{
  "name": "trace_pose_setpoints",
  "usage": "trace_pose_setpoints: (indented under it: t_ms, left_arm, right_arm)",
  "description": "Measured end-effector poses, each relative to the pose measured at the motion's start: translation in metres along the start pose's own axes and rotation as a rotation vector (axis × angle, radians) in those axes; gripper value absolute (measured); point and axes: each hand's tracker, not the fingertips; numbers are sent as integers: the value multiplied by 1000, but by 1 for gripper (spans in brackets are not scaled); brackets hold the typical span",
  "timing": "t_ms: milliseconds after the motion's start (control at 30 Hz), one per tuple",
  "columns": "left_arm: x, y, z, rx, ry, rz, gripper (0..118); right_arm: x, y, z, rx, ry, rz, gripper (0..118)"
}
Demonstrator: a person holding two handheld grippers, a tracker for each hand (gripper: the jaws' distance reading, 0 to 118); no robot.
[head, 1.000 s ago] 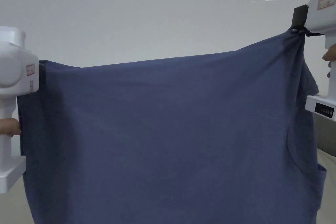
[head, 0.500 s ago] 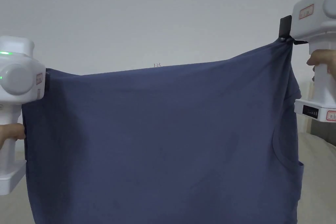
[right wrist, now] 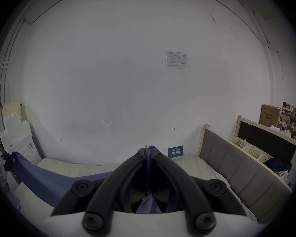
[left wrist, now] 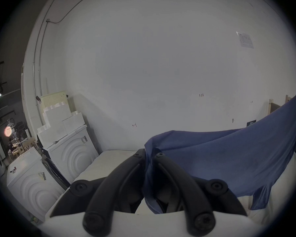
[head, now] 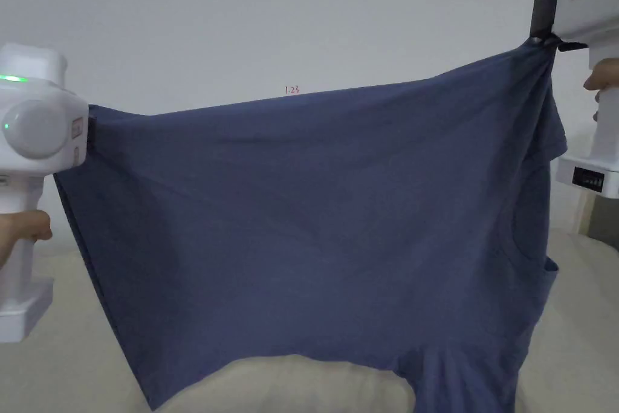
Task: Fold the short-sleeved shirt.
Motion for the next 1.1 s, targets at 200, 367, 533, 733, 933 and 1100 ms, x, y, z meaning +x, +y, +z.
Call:
trace_pose_setpoints:
  t_ms: [200, 367, 533, 733, 933, 1100]
  left_arm:
    - [0, -42, 4, -70, -47, 43, 6]
    - [-3, -96, 19, -142, -74, 65, 6]
    - [-7, -144, 39, -248, -122, 109, 6]
    - [-10, -215, 82, -347, -126, 88, 6]
    - [-17, -286, 127, -471, -164, 111, 6]
    - [-28, -338, 175, -558, -222, 165, 6]
  right_arm:
    - [-1, -51, -1, -88, 18, -3, 7]
    - [12, -110, 2, -170, 25, 23, 7]
    - [28, -175, 30, -269, 28, -37, 7]
    - [43, -259, 76, -398, 58, -71, 7]
    - [54, -332, 145, -500, 80, -69, 7]
    - [69, -374, 219, -553, 85, -110, 7]
